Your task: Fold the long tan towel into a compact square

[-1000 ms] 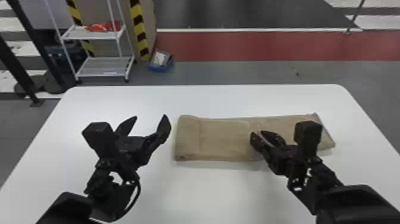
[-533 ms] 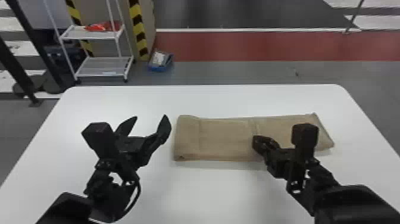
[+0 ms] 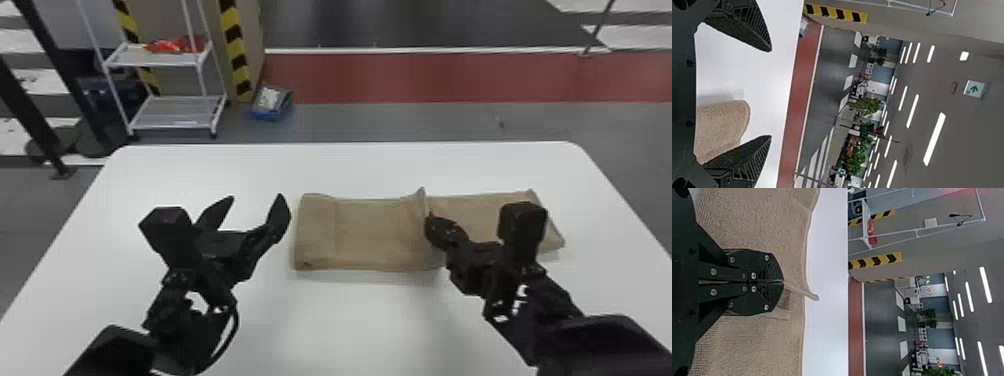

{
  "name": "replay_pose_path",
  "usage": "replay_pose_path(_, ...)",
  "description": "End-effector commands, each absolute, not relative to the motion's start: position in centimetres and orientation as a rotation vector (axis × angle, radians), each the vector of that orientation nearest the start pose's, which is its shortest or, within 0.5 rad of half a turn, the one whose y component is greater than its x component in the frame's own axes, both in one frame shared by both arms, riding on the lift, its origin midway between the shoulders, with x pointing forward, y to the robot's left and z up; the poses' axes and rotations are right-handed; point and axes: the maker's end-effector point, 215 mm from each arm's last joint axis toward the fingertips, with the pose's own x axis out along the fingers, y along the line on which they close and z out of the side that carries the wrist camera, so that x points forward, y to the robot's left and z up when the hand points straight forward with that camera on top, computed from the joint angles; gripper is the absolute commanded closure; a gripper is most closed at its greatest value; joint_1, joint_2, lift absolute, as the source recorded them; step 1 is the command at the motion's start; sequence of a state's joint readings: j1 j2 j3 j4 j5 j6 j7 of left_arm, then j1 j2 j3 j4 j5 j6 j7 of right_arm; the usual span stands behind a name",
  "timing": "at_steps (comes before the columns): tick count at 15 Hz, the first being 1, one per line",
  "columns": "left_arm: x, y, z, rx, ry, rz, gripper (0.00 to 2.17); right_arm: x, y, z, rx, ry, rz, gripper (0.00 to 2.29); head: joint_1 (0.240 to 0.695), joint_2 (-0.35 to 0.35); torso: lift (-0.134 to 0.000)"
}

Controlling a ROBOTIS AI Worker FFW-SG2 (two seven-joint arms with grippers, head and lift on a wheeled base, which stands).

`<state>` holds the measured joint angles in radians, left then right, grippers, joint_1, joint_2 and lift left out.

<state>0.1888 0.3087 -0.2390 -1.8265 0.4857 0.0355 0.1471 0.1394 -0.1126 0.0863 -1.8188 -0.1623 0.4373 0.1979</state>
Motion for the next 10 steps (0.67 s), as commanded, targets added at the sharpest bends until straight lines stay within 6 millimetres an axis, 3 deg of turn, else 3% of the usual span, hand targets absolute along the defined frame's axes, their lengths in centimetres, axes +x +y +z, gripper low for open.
replay_pose_path(1,52.4,18.0,-35.4,-0.225,0.098,-0.158,0.11,51.9,-15.1,-38.7,0.086,0.308,0.329,1.39,0.695,0.03,-0.123)
replay_pose_path(3,52.3,17.9,-35.5,-0.227,0.099,-0.158,0.11,50.8,-15.5,-38.2,0.079,0.312,0.319,1.39,0.695,0.032,-0.123)
replay_pose_path(6,52.0,17.8,-35.7,-0.228,0.104,-0.159,0.11,50.2,-16.9,-42.3,0.037,0.396,0.275,1.39,0.695,0.025,-0.123)
replay_pose_path(10,51.5,17.8,-36.3,-0.226,0.115,-0.159,0.11,50.4,-19.2,-45.7,-0.049,0.476,0.194,1.39,0.695,-0.004,-0.123)
